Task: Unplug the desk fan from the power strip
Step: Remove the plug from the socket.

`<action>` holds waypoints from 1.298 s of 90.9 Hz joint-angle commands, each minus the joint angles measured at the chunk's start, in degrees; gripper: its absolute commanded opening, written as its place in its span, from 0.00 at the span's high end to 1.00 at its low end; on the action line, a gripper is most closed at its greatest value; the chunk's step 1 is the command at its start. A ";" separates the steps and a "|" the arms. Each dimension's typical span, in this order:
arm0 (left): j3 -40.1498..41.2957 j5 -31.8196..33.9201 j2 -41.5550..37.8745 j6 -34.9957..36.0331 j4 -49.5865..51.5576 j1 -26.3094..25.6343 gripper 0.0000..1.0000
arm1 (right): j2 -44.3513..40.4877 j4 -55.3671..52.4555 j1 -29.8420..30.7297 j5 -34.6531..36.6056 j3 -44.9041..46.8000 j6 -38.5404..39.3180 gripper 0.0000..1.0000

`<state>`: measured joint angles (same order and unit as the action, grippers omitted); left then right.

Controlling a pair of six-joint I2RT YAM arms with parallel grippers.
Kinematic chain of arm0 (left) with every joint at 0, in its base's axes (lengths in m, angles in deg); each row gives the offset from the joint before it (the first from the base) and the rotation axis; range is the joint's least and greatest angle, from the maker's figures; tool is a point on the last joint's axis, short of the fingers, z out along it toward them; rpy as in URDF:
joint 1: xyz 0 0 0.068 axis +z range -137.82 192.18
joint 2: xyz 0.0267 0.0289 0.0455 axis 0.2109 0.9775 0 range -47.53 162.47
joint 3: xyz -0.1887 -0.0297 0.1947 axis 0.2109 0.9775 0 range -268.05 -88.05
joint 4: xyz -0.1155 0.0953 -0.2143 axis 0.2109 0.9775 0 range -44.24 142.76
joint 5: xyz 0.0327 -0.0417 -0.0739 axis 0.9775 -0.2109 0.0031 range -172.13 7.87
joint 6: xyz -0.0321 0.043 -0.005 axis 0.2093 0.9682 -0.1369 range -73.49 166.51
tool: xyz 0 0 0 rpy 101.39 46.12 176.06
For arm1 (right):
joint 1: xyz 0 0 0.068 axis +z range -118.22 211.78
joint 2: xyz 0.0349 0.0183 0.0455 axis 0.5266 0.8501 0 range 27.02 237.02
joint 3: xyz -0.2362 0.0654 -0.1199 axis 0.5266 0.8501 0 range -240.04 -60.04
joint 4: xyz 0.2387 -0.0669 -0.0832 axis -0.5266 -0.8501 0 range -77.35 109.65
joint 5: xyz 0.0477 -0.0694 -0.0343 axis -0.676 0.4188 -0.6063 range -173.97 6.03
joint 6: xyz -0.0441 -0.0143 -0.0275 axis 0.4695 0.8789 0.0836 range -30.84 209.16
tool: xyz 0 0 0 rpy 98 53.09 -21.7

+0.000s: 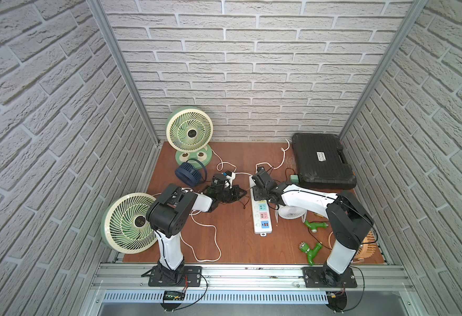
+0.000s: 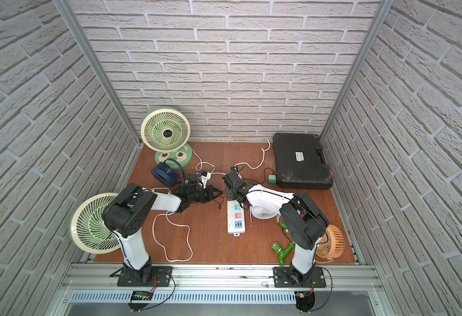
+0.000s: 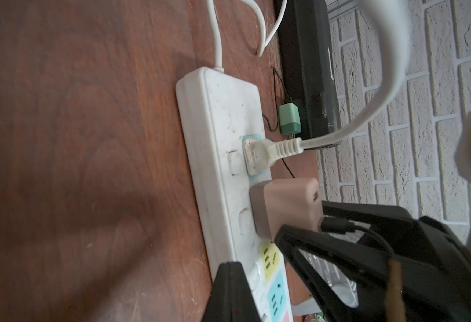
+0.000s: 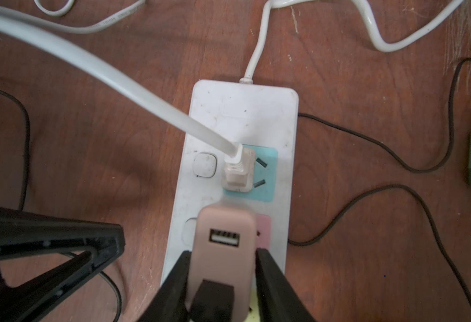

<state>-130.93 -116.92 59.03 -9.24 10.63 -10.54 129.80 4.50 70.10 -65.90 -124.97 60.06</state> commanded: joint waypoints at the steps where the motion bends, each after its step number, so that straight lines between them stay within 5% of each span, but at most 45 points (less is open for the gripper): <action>1: -1.14 -0.85 0.68 -0.17 -3.12 -0.33 1.00 | 0.69 2.30 0.74 3.61 -0.95 -1.00 0.68; 32: -4.13 -1.23 1.28 -0.33 -2.77 -1.25 1.00 | 1.11 2.42 1.27 5.05 -0.72 -1.12 0.85; 118: -12.17 -0.61 11.38 -1.53 0.70 -3.08 1.00 | 1.74 1.37 3.19 7.44 -1.85 -1.39 0.84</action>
<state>-142.40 -118.30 68.71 -10.81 10.58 -13.21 130.79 5.41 71.63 -61.38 -125.21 59.09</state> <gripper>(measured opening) 0.071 0.327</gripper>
